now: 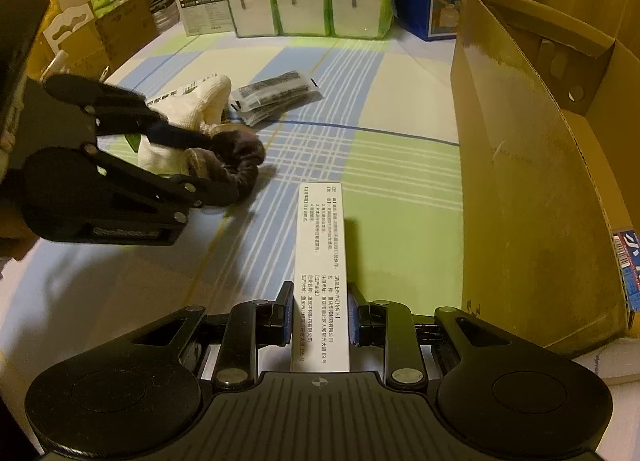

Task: Organize objects
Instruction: 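Grasp the dark brown pouch with the left tool while the right tool holds the white box, then carry the pouch and the white box over the cardboard box with both tools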

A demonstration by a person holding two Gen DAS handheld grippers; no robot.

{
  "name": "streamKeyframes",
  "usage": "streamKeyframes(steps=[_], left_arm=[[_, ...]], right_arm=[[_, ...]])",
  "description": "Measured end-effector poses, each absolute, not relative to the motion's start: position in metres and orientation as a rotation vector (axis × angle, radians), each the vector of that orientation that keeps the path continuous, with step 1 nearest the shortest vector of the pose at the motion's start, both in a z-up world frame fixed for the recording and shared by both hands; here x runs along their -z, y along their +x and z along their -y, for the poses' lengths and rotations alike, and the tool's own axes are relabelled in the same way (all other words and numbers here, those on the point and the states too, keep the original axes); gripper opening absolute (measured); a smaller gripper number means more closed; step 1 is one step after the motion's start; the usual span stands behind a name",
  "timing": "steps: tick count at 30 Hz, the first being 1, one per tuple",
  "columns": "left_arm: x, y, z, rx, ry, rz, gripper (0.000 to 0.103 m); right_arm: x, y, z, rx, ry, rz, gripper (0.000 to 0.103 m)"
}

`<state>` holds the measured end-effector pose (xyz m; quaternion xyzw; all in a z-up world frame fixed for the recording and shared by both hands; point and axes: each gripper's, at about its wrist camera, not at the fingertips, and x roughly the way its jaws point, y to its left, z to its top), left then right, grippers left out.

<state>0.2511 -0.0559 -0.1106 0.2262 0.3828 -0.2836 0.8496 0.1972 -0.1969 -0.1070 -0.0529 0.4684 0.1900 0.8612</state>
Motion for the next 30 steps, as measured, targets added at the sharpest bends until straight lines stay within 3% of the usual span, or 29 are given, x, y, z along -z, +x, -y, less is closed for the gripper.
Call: streamKeyframes(steps=[3,6,30], left_arm=[[0.113,0.245,0.056,0.585,0.454,-0.833,0.020],[0.108,0.230,0.052,0.572,0.408,-0.854,0.017],[0.034,0.117,0.051,0.329,0.133,-0.922,0.016]], right_arm=[[0.106,0.196,0.198,-0.397,-0.099,-0.983,0.023],[0.105,0.192,0.199,-0.398,-0.088,-0.982,0.023],[0.042,0.106,0.223,-0.357,-0.003,-0.938,0.023]])
